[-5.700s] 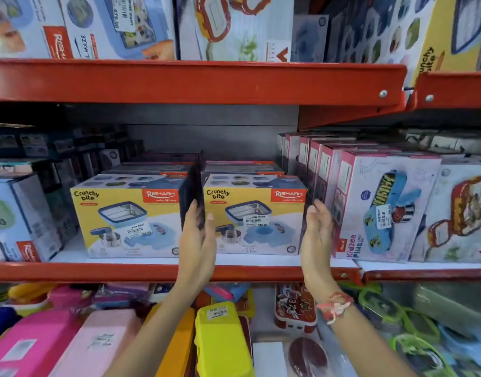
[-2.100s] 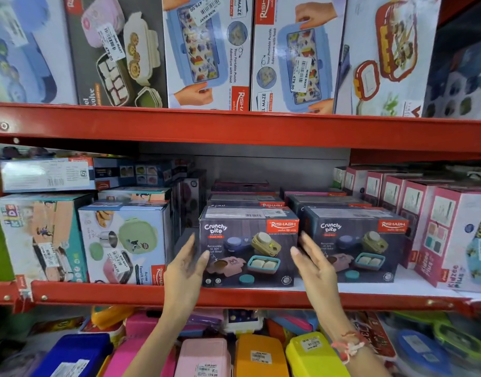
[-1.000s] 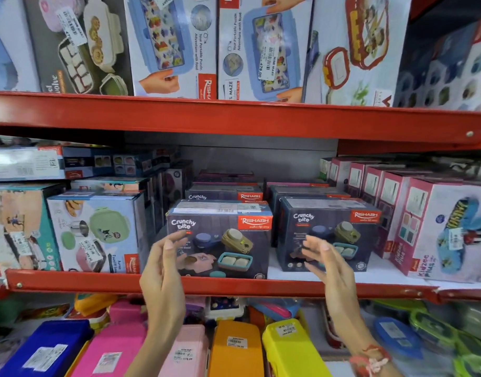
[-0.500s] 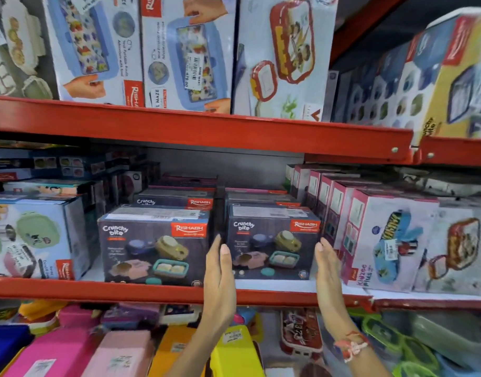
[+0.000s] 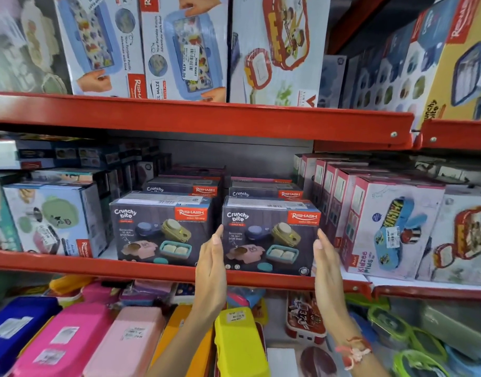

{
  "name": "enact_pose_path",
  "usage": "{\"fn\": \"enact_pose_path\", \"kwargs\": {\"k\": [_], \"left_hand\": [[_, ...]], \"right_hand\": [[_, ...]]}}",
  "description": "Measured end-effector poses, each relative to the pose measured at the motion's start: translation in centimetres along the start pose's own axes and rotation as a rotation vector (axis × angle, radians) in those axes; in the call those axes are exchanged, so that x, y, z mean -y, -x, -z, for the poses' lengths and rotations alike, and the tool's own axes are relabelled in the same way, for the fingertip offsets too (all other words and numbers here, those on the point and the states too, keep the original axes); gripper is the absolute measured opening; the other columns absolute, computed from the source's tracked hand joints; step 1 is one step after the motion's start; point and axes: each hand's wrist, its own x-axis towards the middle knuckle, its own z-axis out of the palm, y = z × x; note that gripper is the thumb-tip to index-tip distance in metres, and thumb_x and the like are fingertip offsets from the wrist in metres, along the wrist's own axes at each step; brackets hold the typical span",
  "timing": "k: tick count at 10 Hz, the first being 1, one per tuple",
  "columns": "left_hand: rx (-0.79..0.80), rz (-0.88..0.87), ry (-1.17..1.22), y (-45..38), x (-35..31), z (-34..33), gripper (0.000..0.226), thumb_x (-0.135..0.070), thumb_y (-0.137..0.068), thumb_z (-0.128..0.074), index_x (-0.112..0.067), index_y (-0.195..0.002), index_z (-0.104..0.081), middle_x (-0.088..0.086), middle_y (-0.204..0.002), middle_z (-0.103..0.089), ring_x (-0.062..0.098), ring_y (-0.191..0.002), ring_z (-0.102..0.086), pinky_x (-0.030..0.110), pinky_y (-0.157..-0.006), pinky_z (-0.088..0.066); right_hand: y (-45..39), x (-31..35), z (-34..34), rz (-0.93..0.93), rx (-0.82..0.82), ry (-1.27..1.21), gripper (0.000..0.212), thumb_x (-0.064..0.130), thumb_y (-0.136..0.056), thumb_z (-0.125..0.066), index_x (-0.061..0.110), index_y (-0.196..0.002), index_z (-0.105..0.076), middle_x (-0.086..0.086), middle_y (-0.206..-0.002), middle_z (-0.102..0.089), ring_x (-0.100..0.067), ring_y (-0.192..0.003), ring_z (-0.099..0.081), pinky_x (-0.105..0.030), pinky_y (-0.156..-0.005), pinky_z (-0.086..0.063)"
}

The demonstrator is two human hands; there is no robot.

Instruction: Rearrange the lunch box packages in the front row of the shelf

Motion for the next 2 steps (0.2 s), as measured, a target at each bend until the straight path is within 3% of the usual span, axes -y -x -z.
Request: {"fn": "enact_pose_path", "kwargs": {"k": [2], "left_hand": [[-0.002, -0.017, -0.038, -0.21, 0.62, 0.6, 0.065, -0.078, -0.078, -0.023, -0.045, -0.132, -0.041, -0.009, -0.139, -0.049, 0.007, -0.13, -0.043, 0.045, -0.112, -0.035]], "right_hand": [[1.13, 0.28, -0.16, 0.024, -0.076, 0.012, 0.06, 0.057, -0.087, -0.044, 0.035, -0.142, -0.038, 0.003, -0.151, -0.038, -0.01, -0.131, -0.042, -0.032, -0.106, -0.035]]}}
